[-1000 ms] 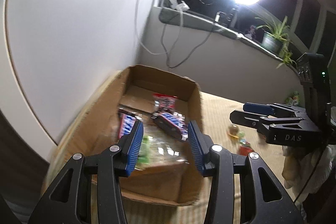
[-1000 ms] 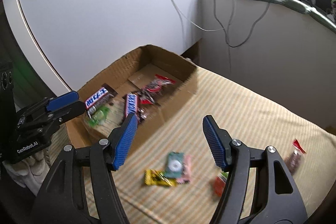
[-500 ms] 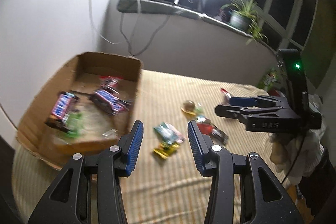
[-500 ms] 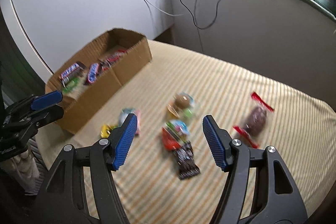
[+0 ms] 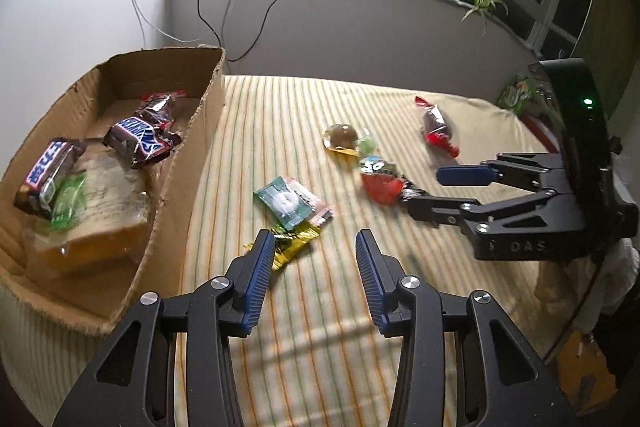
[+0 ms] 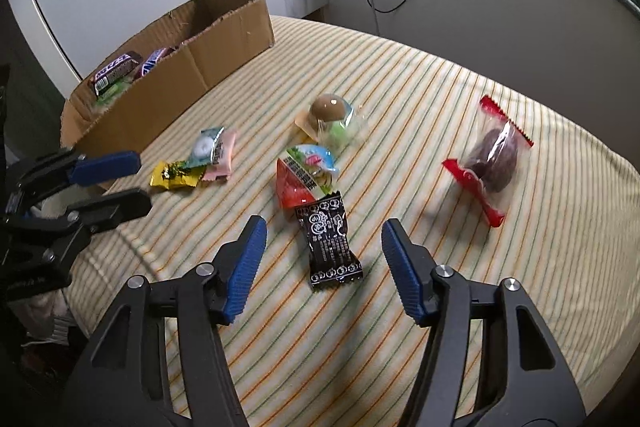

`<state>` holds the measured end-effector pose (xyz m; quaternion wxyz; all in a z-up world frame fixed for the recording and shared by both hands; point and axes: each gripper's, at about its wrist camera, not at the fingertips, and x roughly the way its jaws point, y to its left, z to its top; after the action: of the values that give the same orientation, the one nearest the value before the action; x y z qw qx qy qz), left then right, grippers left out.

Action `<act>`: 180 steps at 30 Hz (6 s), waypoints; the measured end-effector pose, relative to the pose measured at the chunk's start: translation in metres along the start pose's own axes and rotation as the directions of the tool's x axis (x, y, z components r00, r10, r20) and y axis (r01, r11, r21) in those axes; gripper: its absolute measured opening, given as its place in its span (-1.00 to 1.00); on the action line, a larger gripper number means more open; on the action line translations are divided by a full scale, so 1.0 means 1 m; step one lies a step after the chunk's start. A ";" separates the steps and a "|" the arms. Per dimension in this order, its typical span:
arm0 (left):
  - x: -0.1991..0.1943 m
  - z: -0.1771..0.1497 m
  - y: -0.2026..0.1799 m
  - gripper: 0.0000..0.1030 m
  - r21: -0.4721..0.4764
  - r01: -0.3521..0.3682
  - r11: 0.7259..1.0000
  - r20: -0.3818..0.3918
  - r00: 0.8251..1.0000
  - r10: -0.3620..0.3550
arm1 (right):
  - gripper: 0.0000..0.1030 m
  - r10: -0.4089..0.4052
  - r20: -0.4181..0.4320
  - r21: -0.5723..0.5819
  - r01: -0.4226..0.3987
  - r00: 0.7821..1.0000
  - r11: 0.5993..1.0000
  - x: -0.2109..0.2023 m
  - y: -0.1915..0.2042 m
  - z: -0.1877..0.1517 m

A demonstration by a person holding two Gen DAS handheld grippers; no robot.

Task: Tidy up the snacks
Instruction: 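Grasp the black candy packet with the right gripper while the left grasps the yellow packet, then carry both packets into the box and open both grippers, then withdraw both tools from the box toward the remaining snacks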

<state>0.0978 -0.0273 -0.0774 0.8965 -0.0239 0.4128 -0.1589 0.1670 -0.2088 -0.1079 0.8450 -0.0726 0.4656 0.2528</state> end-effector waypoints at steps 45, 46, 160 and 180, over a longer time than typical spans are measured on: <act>0.039 0.003 0.000 -0.52 0.067 -0.048 0.997 -0.088 0.995 0.054 | -0.24 0.001 -0.019 -0.029 -0.001 1.000 1.000 0.008 -0.004 -0.004; 0.040 0.004 0.000 -0.56 0.062 -0.053 0.997 -0.087 0.994 0.058 | -0.28 -0.009 -0.019 -0.032 0.008 1.000 0.999 0.008 -0.004 -0.003; -0.073 0.017 0.079 -0.04 -0.125 -0.117 0.985 0.195 0.971 0.140 | 0.36 0.032 0.152 -0.063 -0.023 0.988 0.998 -0.026 0.059 0.101; 0.006 0.008 -0.008 -0.54 0.017 -0.062 0.998 0.025 0.998 0.062 | 0.31 0.032 0.054 0.005 -0.032 0.998 0.999 -0.007 -0.001 0.033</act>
<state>0.1057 -0.0376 -0.0750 0.9063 -0.0051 0.4007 -0.1344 0.1890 -0.1999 -0.0832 0.8533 -0.0558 0.4445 0.2667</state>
